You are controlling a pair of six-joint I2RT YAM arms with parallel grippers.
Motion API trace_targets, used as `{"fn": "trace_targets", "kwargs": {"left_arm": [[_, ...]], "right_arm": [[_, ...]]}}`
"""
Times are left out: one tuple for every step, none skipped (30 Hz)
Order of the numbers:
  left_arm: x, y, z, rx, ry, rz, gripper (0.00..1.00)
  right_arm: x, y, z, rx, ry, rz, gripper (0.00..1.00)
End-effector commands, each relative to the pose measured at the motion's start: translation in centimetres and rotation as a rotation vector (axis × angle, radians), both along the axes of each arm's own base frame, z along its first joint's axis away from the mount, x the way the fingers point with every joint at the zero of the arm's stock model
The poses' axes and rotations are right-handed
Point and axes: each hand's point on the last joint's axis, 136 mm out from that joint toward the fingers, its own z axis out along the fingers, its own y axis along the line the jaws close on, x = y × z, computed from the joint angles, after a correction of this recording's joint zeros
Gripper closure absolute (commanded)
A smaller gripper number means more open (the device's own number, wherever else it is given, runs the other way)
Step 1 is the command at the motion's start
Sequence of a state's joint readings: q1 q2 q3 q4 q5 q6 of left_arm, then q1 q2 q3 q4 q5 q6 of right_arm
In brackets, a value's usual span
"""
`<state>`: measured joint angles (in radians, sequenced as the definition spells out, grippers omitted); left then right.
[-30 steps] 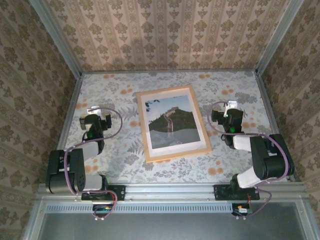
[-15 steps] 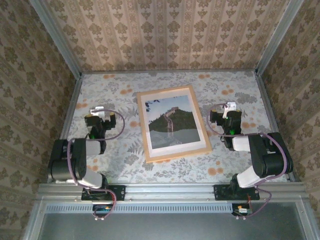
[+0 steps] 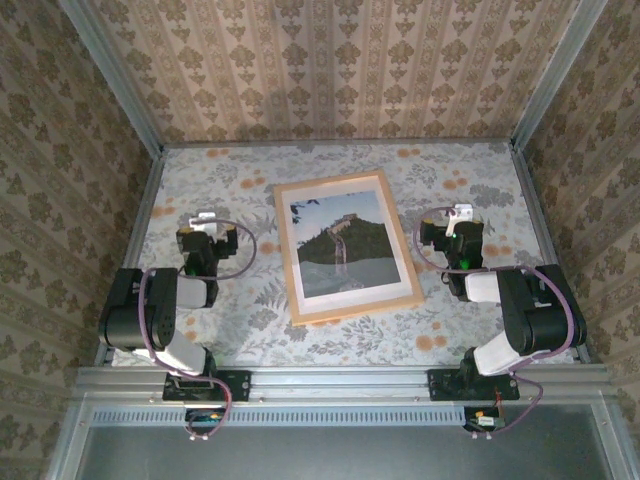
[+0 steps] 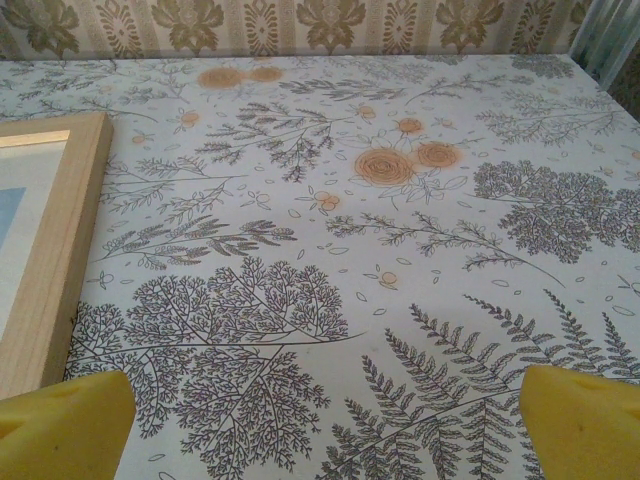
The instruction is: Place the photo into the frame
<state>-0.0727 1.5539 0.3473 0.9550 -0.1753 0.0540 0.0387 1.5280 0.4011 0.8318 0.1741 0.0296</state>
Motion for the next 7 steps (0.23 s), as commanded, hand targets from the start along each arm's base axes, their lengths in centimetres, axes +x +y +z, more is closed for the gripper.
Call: {"fn": "trace_targets", "kwargs": {"left_arm": [[0.7,0.1,1.03,0.025,-0.026,0.004,0.0],[0.74,0.14,0.92,0.02,-0.018,0.003,0.0],[0.74,0.11,0.91,0.018,-0.018,0.0,0.0],[0.74,0.12,0.93,0.019,-0.019,-0.001,0.0],[0.7,-0.03,1.01,0.021,-0.024,-0.008,0.0],[0.61,-0.33,1.05,0.025,-0.03,-0.024,0.0],[0.51,-0.59,1.05,0.029,-0.033,-0.036,0.0]], "right_arm": [[0.36,0.2,0.75,0.022,-0.035,0.011,0.0],[0.37,0.23,0.74,0.023,-0.035,0.012,0.0],[0.35,0.22,0.74,0.022,-0.035,0.012,0.0],[0.35,0.18,0.72,0.023,-0.034,0.01,0.0],[0.35,0.2,0.71,0.023,-0.034,0.011,0.0],[0.35,0.17,0.71,0.022,-0.034,0.01,0.0],[0.36,0.21,0.73,0.022,-0.035,0.012,0.0]]}}
